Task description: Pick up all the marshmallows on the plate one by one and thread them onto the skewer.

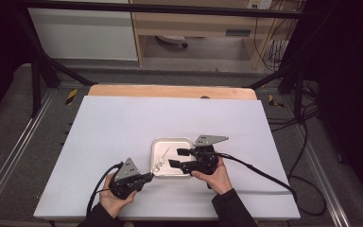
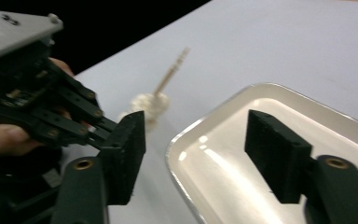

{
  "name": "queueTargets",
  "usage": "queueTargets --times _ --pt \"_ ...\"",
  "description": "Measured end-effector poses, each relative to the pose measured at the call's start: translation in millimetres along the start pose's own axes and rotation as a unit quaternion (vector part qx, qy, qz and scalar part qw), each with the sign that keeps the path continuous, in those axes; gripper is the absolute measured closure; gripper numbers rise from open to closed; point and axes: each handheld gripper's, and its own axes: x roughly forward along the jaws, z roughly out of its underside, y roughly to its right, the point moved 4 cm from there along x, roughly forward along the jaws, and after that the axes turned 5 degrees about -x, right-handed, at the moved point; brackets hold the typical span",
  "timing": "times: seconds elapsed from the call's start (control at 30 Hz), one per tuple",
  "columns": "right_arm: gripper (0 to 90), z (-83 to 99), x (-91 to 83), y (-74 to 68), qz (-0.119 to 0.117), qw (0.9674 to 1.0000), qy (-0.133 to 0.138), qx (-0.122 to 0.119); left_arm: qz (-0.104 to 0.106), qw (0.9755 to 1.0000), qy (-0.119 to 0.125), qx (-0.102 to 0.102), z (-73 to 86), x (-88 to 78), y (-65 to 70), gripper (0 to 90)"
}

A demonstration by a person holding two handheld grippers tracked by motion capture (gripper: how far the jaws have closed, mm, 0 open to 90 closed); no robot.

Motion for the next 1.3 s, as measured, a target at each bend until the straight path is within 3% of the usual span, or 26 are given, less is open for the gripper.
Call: queueTargets --times 0.2,0.43,0.7,0.93,1.3 --pt "18.5 13.2 -12.2 14.7 0.058 0.9981 -0.016 -0.017 -0.003 1.0000 -0.007 -0.005 0.8 0.1 -2.3 88.6" --pt "6.5 30.3 -28.1 30.1 0.093 0.9942 -0.052 -0.016 -0.002 0.9999 -0.012 -0.008 0.9 0.3 -3.2 88.5" --pt "2.3 50.7 -47.8 43.3 0.118 0.9897 -0.080 -0.013 -0.001 0.9998 -0.018 -0.012 -0.7 -1.3 -4.9 88.5" --pt "0.7 66.1 -64.2 53.5 0.121 0.9896 -0.075 -0.016 -0.003 0.9996 -0.023 -0.017 -4.5 -3.1 -6.7 88.4" --pt "0.8 83.7 -87.1 64.0 0.140 0.9868 -0.081 -0.014 -0.012 0.9991 -0.033 -0.024 -18.9 -3.2 -11.8 88.3"
